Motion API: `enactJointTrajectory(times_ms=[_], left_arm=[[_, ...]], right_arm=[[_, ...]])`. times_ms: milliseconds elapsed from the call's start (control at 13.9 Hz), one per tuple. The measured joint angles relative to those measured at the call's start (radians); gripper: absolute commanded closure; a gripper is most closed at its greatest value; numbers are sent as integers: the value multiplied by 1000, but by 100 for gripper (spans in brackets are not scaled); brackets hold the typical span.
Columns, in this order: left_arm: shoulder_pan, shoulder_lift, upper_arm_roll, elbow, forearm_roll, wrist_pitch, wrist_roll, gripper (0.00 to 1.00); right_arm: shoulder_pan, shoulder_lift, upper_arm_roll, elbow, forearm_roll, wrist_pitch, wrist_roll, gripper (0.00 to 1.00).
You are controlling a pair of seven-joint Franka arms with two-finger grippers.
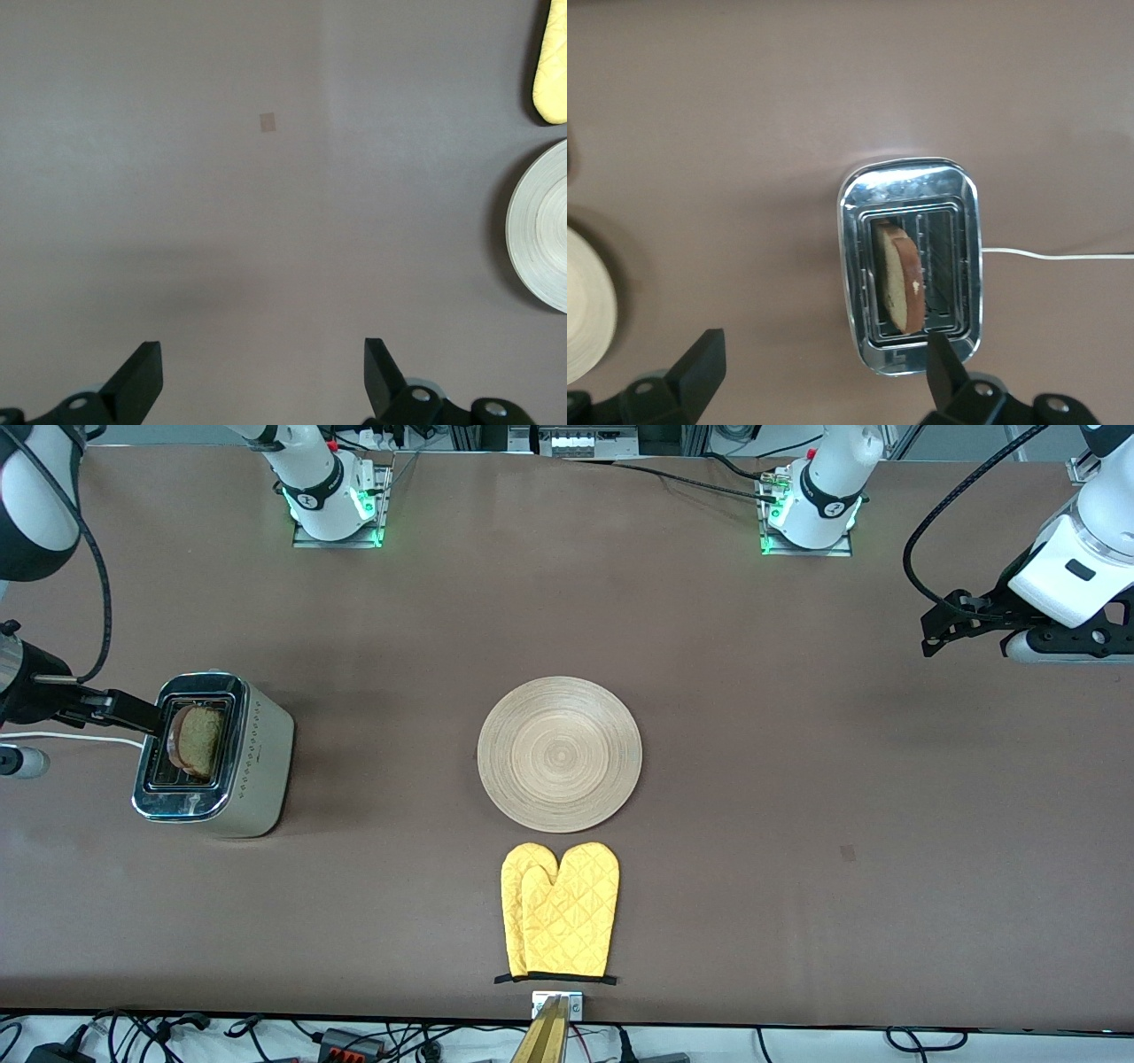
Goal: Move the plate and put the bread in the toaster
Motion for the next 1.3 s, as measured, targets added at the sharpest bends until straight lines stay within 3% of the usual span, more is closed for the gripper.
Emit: enactJointTrajectory(times_ms=[144, 216, 505, 1010, 1298], left_arm=[[0, 0, 0, 0, 0, 0, 0, 0], [0, 0, 0, 0, 0, 0, 0, 0], [0, 0, 0, 0, 0, 0, 0, 0], [0, 0, 0, 0, 0, 0, 0, 0], [0, 0, 0, 0, 0, 0, 0, 0]], right_arm=[[-121, -11, 126, -1, -1, 10, -1, 0], [-148, -16, 152, -5, -4, 14, -4, 0], [-161, -42, 164, -44, -20, 15, -27, 0], [-169, -254, 164, -366, -40, 142, -76, 0], [-170, -343, 168, -447, -40, 155, -83, 0]])
